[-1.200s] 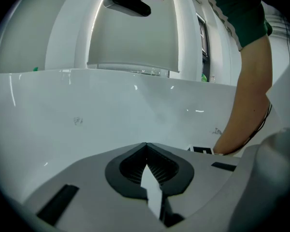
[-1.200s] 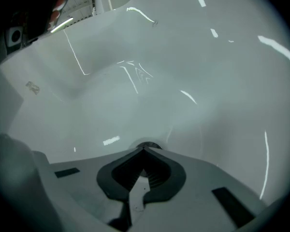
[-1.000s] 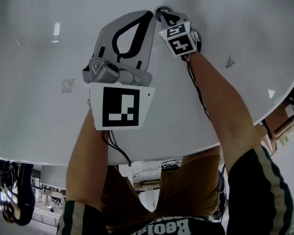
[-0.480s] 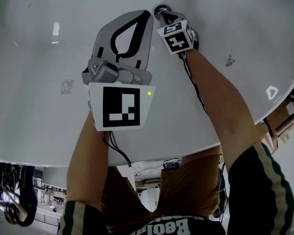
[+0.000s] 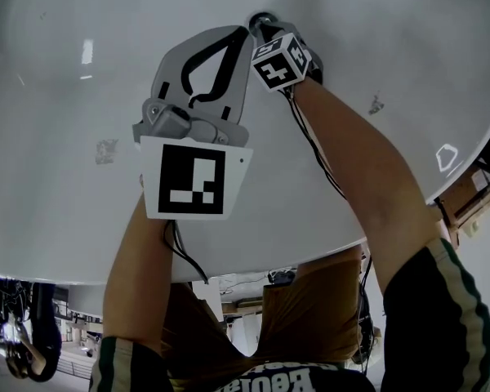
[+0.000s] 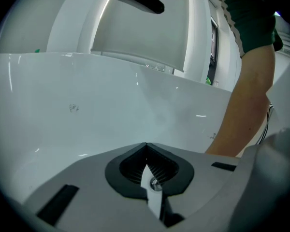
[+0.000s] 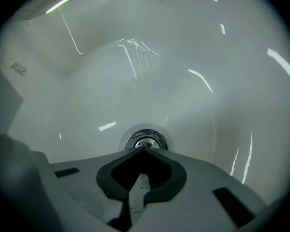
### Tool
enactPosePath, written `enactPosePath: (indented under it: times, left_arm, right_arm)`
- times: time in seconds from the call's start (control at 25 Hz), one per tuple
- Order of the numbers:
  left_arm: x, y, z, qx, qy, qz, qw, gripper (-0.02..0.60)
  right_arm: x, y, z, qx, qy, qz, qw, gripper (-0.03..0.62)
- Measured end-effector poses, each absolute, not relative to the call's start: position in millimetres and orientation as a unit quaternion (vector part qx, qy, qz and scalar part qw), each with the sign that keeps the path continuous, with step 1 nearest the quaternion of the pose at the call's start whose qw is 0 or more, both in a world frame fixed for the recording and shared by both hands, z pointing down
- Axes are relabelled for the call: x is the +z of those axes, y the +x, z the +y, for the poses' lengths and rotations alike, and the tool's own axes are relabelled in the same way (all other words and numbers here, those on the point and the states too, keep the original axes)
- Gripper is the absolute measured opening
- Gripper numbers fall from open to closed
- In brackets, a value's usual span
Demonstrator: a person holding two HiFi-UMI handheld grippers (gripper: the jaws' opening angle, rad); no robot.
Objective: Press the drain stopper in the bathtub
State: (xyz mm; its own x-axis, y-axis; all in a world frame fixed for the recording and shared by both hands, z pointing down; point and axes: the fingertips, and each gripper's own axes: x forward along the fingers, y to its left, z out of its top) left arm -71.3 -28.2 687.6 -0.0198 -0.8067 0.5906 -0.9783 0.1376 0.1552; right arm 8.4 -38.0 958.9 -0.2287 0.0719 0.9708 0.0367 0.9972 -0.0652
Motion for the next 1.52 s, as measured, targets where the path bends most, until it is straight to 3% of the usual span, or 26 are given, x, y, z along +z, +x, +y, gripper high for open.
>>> enactPosePath:
  times: [0.2, 0.48, 1.52]
  left_arm:
    - [683, -75, -36, 0.175, 0.674, -0.676, 0.240, 0.003]
    - [680, -81, -36, 0.181, 0.666, -0.684, 0.238, 0.003]
    - [703, -67, -33, 0.195, 0.667, -0.658, 0.290, 0.003]
  right_arm:
    - [959, 10, -41, 0.015, -0.024, -0.793, 0.608, 0.011]
    - [958, 12, -41, 0.036, -0.025, -0.784, 0.619, 0.011]
    - [944, 13, -38, 0.004, -0.042, -0.812, 0.582, 0.011]
